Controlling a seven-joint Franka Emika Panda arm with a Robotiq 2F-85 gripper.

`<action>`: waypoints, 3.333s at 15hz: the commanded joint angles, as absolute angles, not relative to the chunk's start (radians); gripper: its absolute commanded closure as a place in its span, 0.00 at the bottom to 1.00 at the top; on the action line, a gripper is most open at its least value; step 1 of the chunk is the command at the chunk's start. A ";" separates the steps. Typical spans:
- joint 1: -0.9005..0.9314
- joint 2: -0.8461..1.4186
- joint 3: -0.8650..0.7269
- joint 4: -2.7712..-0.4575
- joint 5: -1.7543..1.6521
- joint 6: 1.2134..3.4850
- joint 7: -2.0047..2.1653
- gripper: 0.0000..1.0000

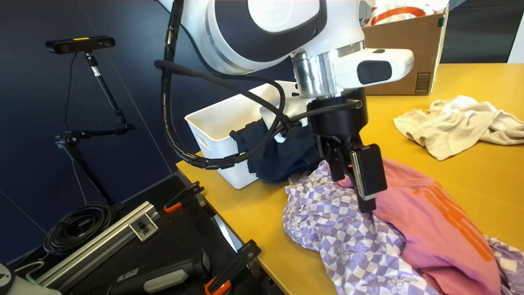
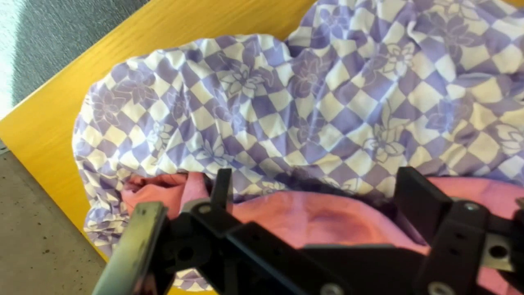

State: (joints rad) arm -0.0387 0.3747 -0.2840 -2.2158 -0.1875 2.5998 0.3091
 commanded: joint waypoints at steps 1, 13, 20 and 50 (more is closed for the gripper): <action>-0.012 0.295 -0.345 -2.278 -0.315 2.582 0.361 0.00; -0.070 0.304 -0.314 -2.217 -0.421 2.554 0.214 0.00; 0.017 0.346 -0.369 -2.236 -0.696 2.559 0.445 0.00; 0.031 0.484 -0.285 -2.172 -1.464 2.736 1.126 0.00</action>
State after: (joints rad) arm 0.0323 0.4567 -0.2810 -2.1951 -1.4294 2.7096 1.0810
